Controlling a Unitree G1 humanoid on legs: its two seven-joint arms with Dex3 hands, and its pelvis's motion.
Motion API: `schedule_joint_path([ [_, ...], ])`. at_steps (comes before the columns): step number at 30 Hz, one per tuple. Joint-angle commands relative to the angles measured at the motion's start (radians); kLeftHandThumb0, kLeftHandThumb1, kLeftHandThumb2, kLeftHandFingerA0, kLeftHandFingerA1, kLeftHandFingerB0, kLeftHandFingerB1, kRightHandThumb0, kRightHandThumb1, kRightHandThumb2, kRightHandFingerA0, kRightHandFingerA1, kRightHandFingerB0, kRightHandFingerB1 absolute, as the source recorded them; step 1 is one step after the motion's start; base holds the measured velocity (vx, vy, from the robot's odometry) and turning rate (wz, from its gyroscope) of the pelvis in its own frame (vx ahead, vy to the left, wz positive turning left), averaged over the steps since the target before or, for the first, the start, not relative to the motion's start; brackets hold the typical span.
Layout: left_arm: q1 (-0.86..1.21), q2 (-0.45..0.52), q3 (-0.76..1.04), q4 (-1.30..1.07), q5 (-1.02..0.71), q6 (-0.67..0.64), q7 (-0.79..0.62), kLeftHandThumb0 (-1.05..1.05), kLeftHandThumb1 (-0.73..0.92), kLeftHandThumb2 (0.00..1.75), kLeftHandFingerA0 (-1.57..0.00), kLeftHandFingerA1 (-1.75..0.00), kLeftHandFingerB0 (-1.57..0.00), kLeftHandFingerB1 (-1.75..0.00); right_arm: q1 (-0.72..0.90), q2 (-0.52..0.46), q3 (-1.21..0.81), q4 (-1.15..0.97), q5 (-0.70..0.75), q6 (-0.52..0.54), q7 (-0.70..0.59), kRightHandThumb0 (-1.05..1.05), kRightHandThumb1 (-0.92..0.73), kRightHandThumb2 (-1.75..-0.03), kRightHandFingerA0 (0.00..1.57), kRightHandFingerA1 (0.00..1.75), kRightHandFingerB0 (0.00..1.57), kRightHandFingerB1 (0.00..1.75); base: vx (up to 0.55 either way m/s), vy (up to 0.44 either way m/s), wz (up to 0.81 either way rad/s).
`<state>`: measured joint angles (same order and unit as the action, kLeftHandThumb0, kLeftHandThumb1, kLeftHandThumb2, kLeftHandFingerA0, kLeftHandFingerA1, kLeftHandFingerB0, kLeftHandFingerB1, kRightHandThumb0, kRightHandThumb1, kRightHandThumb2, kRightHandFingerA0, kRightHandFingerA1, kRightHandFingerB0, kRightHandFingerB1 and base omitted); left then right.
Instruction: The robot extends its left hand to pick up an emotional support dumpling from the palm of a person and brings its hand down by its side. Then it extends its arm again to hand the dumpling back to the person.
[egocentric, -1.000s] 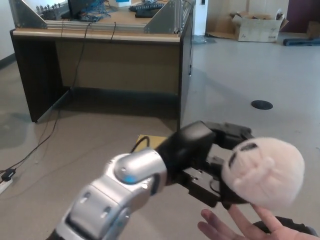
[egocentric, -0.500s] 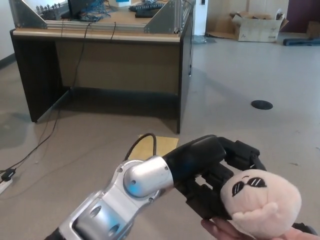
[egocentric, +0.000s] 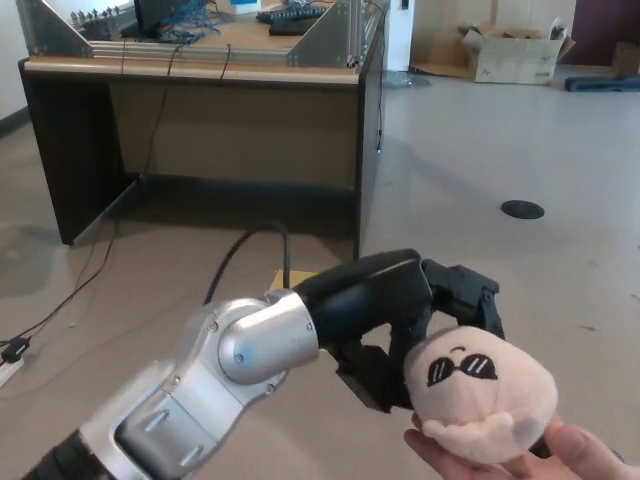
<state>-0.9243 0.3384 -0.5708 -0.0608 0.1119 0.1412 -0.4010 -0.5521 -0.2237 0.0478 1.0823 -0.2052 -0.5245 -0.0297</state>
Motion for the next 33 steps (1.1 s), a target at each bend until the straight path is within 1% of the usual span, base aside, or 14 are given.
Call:
schedule_joint_path([
  [1, -0.106, 0.119, 0.018, -0.036, 0.227, -0.25, -0.019, -0.76, 0.58, 0.58, -0.12, -0.27, -0.01, -0.26, -0.043, -0.029, 0.002, -0.003, -0.004, 0.056, 0.011, -0.42, -0.67, -0.61, 0.85, 0.57, 0.67, 0.45, 0.0, 0.0, 0.0],
  [6, -0.113, 0.129, 0.021, -0.051, 0.241, -0.243, -0.024, -0.76, 0.58, 0.58, -0.12, -0.27, -0.01, -0.26, -0.044, -0.03, 0.008, -0.011, -0.009, 0.069, 0.01, -0.42, -0.67, -0.61, 0.85, 0.57, 0.67, 0.45, 0.0, 0.0, 0.0],
  [7, -0.135, 0.136, 0.02, -0.068, 0.253, -0.24, -0.043, -0.9, 0.51, 0.91, -0.02, 0.0, 0.0, -0.03, -0.055, -0.04, 0.027, 0.01, -0.037, 0.064, -0.007, -0.4, -0.57, -0.95, 0.84, 0.78, 0.64, 0.64, 0.0, 0.0, 0.0],
  [9, -0.143, 0.138, 0.023, -0.074, 0.262, -0.242, -0.053, -0.9, 0.51, 0.91, -0.02, 0.0, 0.0, -0.03, -0.06, -0.044, 0.038, 0.019, -0.047, 0.063, -0.014, -0.4, -0.57, -0.95, 0.84, 0.78, 0.64, 0.64, 0.0, 0.0, 0.0],
  [10, -0.151, 0.139, 0.024, -0.075, 0.268, -0.249, -0.061, -0.9, 0.49, 0.92, -0.01, 0.0, 0.0, 0.0, -0.064, -0.042, 0.036, 0.026, -0.04, 0.068, -0.01, -0.39, -0.67, -0.61, 0.87, 0.61, 0.7, 0.46, 0.0, 0.0, 0.0],
  [12, -0.168, 0.141, 0.026, -0.078, 0.276, -0.257, -0.078, -0.89, 0.49, 0.92, -0.01, 0.0, 0.0, 0.0, -0.071, -0.037, 0.027, 0.032, -0.023, 0.078, 0.003, -0.4, -0.68, -0.61, 0.84, 0.56, 0.69, 0.46, 0.0, 0.0, 0.0],
  [17, -0.17, 0.127, 0.037, -0.07, 0.291, -0.267, -0.091, -0.89, 0.48, 0.92, -0.01, -0.01, 0.0, 0.0, -0.076, -0.035, 0.02, 0.042, -0.018, 0.078, 0.005, -0.42, -0.67, -0.61, 0.85, 0.57, 0.7, 0.46, 0.0, 0.0, 0.0],
  [18, -0.169, 0.123, 0.039, -0.07, 0.29, -0.266, -0.094, -0.88, 0.48, 0.92, -0.02, -0.01, 0.0, 0.0, -0.079, -0.035, 0.021, 0.043, -0.02, 0.09, 0.003, -0.42, -0.68, -0.6, 0.86, 0.65, 0.72, 0.47, 0.0, 0.0, 0.0],
  [22, -0.162, 0.11, 0.053, -0.071, 0.297, -0.269, -0.107, -0.88, 0.48, 0.92, -0.02, -0.01, 0.0, 0.0, -0.084, -0.032, 0.023, 0.044, -0.024, 0.11, 0.001, -0.42, -0.68, -0.6, 0.86, 0.65, 0.72, 0.47, 0.0, 0.0, 0.0],
  [24, -0.164, 0.115, 0.06, -0.067, 0.306, -0.28, -0.117, -0.91, 0.48, 0.94, 0.0, 0.0, 0.0, 0.0, -0.074, -0.031, 0.025, 0.016, -0.024, 0.09, 0.0, -0.42, -0.68, -0.61, 0.87, 0.63, 0.71, 0.46, 0.0, 0.0, 0.0],
  [26, -0.166, 0.118, 0.072, -0.065, 0.297, -0.269, -0.137, -0.91, 0.48, 0.95, 0.0, 0.0, 0.0, 0.0, -0.072, -0.035, 0.017, 0.037, -0.013, 0.04, 0.013, -0.4, -0.67, -0.61, 0.87, 0.57, 0.73, 0.46, 0.0, 0.0, 0.0],
  [27, -0.165, 0.123, 0.08, -0.065, 0.294, -0.266, -0.143, -0.92, 0.47, 0.96, -0.01, 0.0, 0.0, 0.0, -0.074, -0.036, 0.018, 0.039, -0.014, 0.047, 0.017, -0.38, -0.66, -0.6, 0.82, 0.5, 0.7, 0.45, 0.0, 0.0, 0.0],
  [31, -0.171, 0.157, 0.141, -0.06, 0.271, -0.264, -0.171, -0.89, 0.45, 0.94, 0.0, -0.02, 0.0, 0.0, -0.078, -0.041, 0.032, 0.014, -0.032, 0.076, 0.012, -0.34, -0.67, -0.6, 0.8, 0.49, 0.69, 0.44, 0.0, 0.0, 0.0],
  [33, -0.195, 0.189, 0.234, -0.065, 0.194, -0.233, -0.209, -0.77, 0.4, 0.88, -0.01, -0.21, 0.0, -0.04, -0.067, -0.038, 0.027, -0.001, -0.026, 0.055, 0.006, -0.31, -0.66, -0.6, 0.85, 0.56, 0.72, 0.46, 0.0, 0.0, 0.0],
])
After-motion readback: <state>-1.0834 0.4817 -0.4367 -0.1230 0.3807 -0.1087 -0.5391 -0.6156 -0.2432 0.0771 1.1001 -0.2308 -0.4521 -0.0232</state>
